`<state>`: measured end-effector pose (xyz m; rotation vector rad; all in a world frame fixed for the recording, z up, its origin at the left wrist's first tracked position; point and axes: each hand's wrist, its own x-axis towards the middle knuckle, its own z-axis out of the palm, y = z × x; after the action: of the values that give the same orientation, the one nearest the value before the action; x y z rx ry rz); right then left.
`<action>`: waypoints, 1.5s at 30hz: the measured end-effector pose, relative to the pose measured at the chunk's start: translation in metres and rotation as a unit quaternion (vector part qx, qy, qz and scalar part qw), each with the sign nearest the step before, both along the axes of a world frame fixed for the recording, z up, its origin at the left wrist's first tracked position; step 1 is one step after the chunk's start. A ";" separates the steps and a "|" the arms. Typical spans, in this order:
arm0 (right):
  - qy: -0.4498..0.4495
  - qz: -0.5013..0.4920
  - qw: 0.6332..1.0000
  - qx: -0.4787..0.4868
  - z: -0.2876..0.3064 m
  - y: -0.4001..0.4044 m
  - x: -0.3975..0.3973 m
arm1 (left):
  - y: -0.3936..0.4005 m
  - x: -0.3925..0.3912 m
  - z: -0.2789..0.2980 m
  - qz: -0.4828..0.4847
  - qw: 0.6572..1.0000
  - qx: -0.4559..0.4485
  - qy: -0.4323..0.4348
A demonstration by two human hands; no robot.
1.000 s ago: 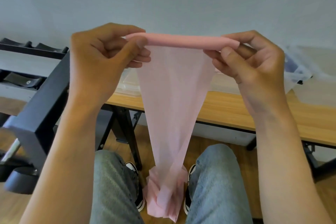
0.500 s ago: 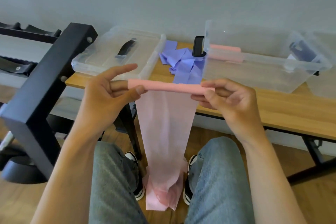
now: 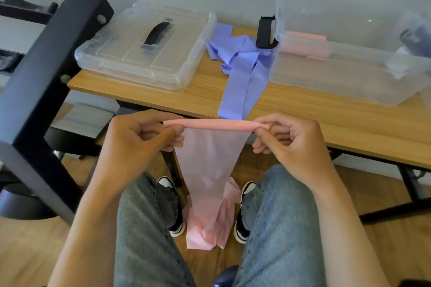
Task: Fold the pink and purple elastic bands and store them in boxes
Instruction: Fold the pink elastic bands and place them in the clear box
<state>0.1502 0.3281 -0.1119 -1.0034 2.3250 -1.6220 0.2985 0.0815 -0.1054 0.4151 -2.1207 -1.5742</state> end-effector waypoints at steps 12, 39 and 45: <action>-0.136 -0.039 0.987 -0.076 -0.029 -0.005 0.010 | 0.002 0.000 -0.030 0.020 0.999 0.039 -0.009; -0.088 -0.058 0.994 0.016 -0.048 0.011 0.019 | 0.012 0.011 -0.045 0.005 0.999 0.015 -0.037; -0.033 -0.054 0.998 0.008 -0.047 0.012 0.022 | 0.012 0.014 -0.046 -0.017 0.999 -0.003 -0.034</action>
<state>0.1723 0.3400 -0.1593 -0.8212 2.3826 -1.6457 0.3120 0.0939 -0.1513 0.4384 -2.1939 -1.5940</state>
